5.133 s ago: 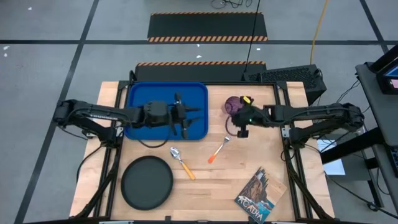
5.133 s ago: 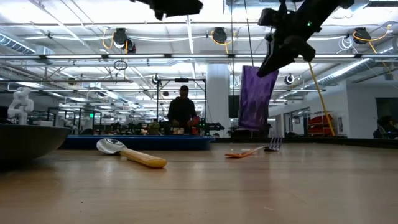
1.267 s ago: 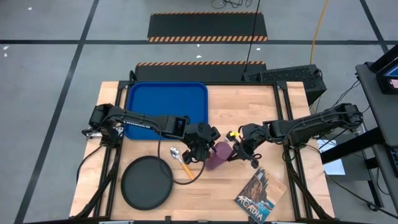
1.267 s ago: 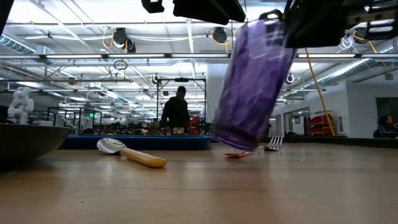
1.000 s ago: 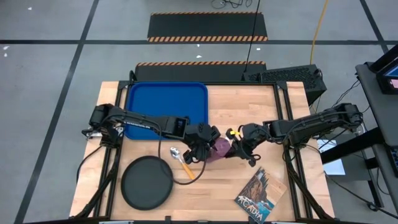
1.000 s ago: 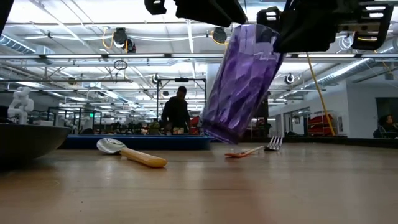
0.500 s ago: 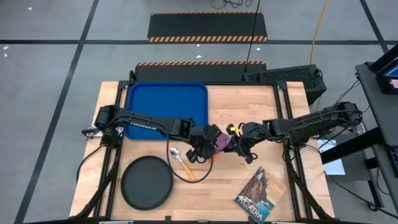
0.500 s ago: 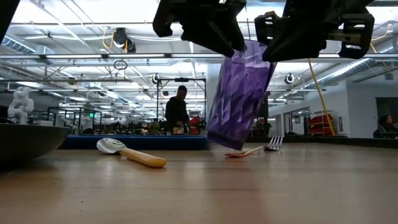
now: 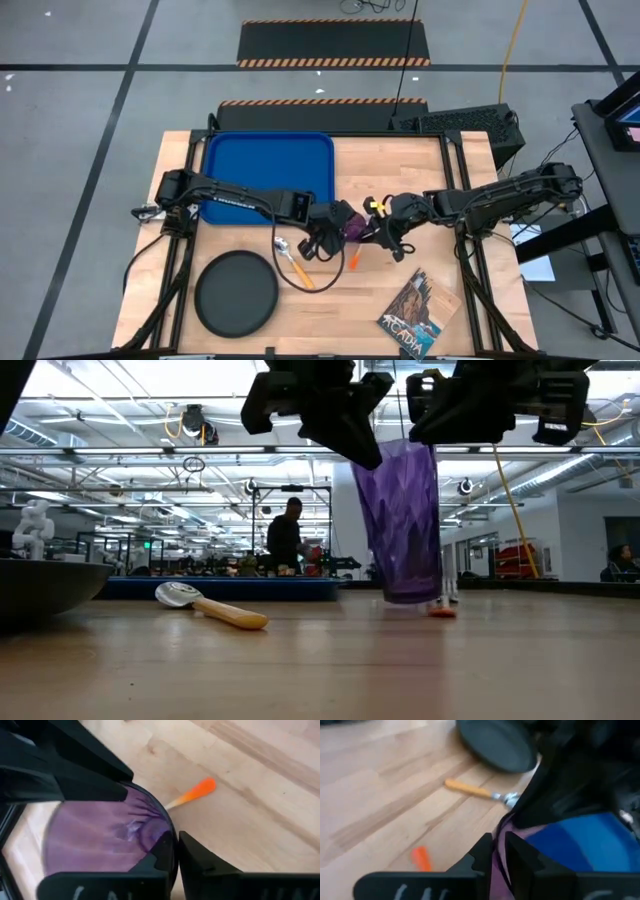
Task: Pick and place plate/cup/fork/spoon on tray
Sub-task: Put the purple glass cup on the blue tray
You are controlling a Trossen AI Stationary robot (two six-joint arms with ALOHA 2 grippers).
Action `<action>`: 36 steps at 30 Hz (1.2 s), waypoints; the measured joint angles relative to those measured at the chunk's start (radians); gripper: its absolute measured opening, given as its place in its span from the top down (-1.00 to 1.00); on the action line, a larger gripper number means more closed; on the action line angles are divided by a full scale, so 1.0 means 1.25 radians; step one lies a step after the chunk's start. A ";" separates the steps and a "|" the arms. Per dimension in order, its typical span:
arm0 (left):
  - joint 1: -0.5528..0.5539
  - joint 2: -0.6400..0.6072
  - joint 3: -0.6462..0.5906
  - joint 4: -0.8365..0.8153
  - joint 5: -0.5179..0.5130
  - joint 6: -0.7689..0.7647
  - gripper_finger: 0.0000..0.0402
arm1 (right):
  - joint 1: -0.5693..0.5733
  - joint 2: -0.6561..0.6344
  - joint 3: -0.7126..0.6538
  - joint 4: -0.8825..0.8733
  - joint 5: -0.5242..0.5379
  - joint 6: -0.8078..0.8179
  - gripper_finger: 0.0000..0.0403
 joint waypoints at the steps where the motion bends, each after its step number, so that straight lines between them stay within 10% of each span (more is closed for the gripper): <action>1: 0.000 0.000 0.000 -0.001 -0.003 0.000 0.94 | 0.000 -0.001 0.000 0.004 0.003 0.003 0.84; 22: -0.021 -0.215 0.001 -0.158 -0.203 -0.175 0.94 | 0.080 -0.313 -0.004 -0.131 0.353 0.187 0.28; 36: 0.150 -0.447 0.001 -0.456 -0.313 -0.366 0.96 | 0.080 -0.369 -0.004 -0.218 0.401 0.292 0.28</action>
